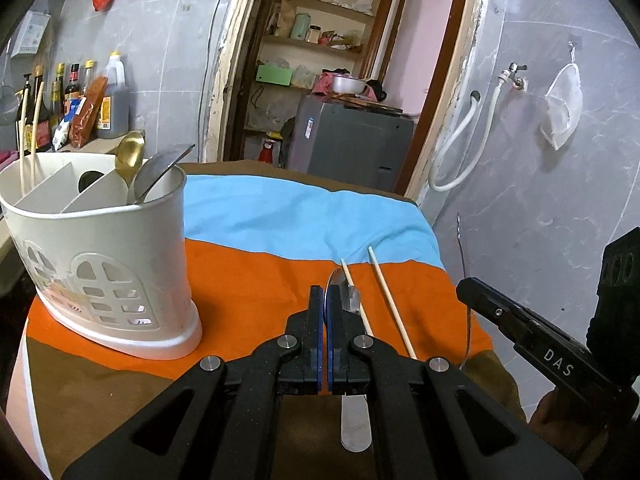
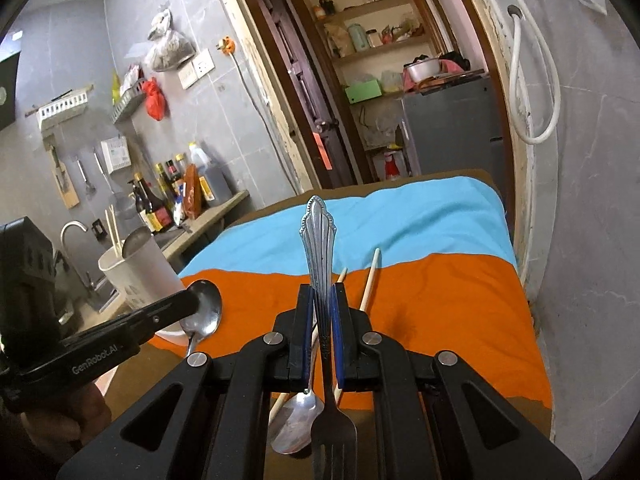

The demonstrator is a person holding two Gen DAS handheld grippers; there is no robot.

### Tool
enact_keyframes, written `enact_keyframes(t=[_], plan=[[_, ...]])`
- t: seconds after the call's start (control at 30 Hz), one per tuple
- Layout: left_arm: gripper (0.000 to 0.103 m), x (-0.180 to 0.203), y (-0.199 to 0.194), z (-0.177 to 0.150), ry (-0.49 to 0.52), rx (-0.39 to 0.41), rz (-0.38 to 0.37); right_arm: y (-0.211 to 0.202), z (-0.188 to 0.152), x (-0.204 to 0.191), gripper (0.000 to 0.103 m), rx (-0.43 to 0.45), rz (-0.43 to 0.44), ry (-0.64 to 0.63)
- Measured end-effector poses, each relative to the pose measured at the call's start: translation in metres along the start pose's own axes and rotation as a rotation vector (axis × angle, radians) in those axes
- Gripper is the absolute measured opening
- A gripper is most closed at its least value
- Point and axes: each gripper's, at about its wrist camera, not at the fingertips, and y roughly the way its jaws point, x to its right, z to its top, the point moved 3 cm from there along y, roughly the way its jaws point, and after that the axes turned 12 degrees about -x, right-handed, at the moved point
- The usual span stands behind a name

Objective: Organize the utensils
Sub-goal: 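Lift the spoon with the left tool while the right tool lifts the fork toward the basket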

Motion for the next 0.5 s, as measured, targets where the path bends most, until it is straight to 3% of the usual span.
enact_keyframes(t=[0.5], plan=[[0.000, -0.003, -0.015, 0.006, -0.008, 0.046, -0.007, -0.015, 0.000, -0.012, 0.007, 0.056, 0.004, -0.014]])
